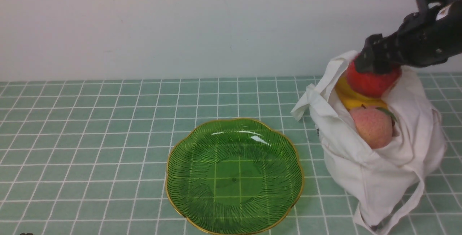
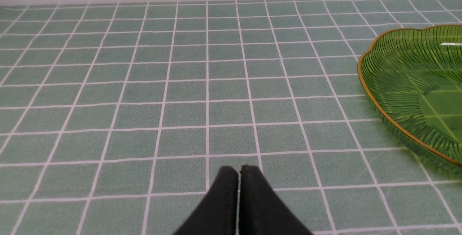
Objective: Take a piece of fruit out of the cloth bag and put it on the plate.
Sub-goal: Use the right arm to put the apple into the empty plate on the left
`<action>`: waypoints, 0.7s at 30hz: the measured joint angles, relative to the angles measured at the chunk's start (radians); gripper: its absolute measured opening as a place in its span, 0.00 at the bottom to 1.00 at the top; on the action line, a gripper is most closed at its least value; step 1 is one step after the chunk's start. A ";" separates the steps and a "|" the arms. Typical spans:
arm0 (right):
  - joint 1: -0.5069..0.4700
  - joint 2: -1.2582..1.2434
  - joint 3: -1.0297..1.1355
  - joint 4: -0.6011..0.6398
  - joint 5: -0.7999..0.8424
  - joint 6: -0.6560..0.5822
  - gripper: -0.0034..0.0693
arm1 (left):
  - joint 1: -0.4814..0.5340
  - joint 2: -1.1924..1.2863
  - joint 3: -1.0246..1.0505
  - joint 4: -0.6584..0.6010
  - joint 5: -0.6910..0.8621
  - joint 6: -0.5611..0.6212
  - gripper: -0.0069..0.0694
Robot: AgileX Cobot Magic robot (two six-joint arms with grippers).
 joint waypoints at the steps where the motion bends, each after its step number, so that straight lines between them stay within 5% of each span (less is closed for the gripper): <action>1: 0.000 -0.027 0.000 0.024 0.007 0.000 0.86 | 0.000 0.000 0.000 0.000 0.000 0.000 0.08; 5: 0.004 -0.089 0.000 0.145 0.018 -0.013 0.86 | 0.000 0.000 0.000 0.000 0.000 0.000 0.08; 11: 0.111 -0.074 0.000 0.366 0.050 -0.220 0.86 | 0.000 0.000 0.000 0.000 0.000 0.000 0.08; 15: 0.221 0.016 0.000 0.388 0.043 -0.308 0.86 | 0.000 0.000 0.000 0.000 0.000 0.000 0.08; 21: 0.337 0.209 0.000 0.380 -0.103 -0.260 0.86 | 0.000 0.000 0.000 0.000 0.000 0.000 0.08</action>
